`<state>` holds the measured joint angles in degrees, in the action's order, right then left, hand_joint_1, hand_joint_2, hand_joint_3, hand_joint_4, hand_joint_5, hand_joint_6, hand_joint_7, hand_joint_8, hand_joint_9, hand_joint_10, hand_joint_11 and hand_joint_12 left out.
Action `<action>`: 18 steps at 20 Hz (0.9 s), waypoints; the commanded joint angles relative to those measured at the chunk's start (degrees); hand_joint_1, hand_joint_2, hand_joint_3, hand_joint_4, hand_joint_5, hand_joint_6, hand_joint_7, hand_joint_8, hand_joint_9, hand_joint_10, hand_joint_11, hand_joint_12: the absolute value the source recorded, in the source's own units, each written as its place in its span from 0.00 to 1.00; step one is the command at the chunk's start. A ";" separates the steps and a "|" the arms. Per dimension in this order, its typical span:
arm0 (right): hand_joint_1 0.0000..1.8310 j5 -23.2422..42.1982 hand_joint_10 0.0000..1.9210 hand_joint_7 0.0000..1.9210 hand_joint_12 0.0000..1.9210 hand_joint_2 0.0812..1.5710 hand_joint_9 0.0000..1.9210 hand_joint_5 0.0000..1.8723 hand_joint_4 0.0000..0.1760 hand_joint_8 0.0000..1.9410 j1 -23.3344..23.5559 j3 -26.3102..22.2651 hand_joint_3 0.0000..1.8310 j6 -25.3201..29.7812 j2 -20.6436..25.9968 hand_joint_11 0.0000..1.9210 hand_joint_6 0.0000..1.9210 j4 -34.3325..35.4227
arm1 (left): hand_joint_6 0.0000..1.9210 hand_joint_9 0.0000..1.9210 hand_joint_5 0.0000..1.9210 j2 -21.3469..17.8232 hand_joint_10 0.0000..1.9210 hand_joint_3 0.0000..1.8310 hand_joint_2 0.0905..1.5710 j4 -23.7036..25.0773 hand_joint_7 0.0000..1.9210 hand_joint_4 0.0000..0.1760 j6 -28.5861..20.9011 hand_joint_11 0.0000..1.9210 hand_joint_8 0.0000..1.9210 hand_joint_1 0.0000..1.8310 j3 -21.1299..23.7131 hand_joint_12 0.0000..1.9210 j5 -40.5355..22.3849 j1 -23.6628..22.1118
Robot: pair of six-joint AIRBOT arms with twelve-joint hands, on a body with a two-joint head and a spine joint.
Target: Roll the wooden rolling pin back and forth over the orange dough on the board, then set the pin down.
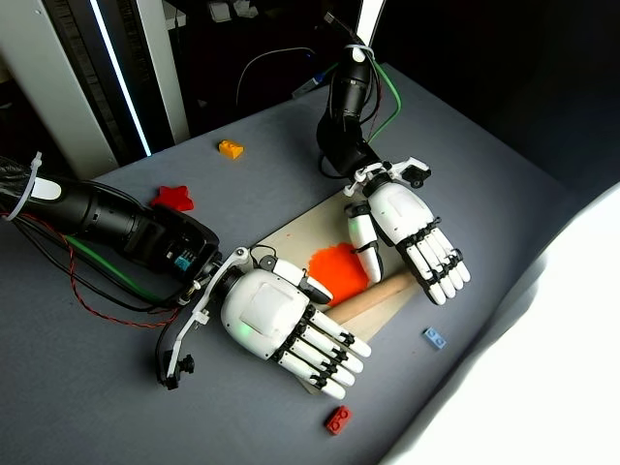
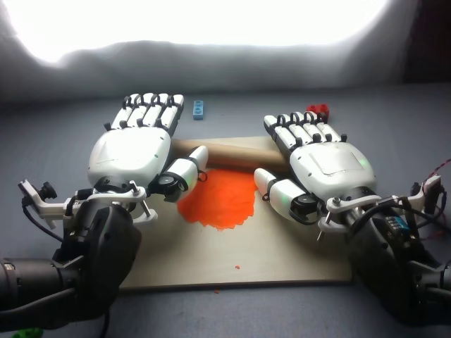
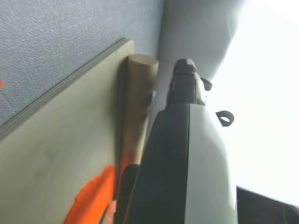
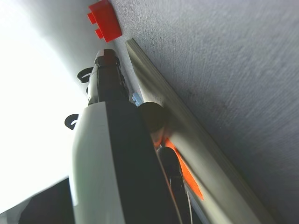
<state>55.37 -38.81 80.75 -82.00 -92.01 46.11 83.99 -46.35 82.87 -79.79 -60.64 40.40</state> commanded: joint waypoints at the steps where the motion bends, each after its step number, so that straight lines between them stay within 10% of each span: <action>1: 0.00 5.62 0.00 0.02 0.00 0.92 0.00 0.03 0.00 0.00 0.42 0.27 0.00 0.33 0.28 0.00 0.01 -2.96 | 0.01 0.01 0.04 -0.67 0.00 0.00 0.93 2.68 0.03 0.00 0.27 0.00 0.00 0.00 -0.07 0.00 -5.20 -0.39; 11: 0.00 5.43 0.02 0.09 0.00 0.92 0.06 0.08 0.00 0.02 0.34 0.25 0.00 0.33 0.29 0.01 0.02 -2.97 | 0.00 0.05 0.07 -0.72 0.00 0.00 0.93 2.69 0.07 0.00 1.10 0.00 0.00 0.00 -0.87 0.09 -3.23 -0.40; 18: 0.00 7.33 0.02 0.16 0.24 0.92 0.12 0.13 0.00 0.01 0.34 -0.28 0.00 0.32 0.22 0.00 0.02 -2.99 | 0.01 0.15 0.14 0.01 0.01 0.00 0.93 2.74 0.18 0.00 1.47 0.00 0.01 0.00 -3.01 0.30 -0.66 -0.79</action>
<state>56.88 -38.81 80.47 -81.95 -91.98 45.91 84.12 -46.02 84.16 -82.50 -56.14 40.03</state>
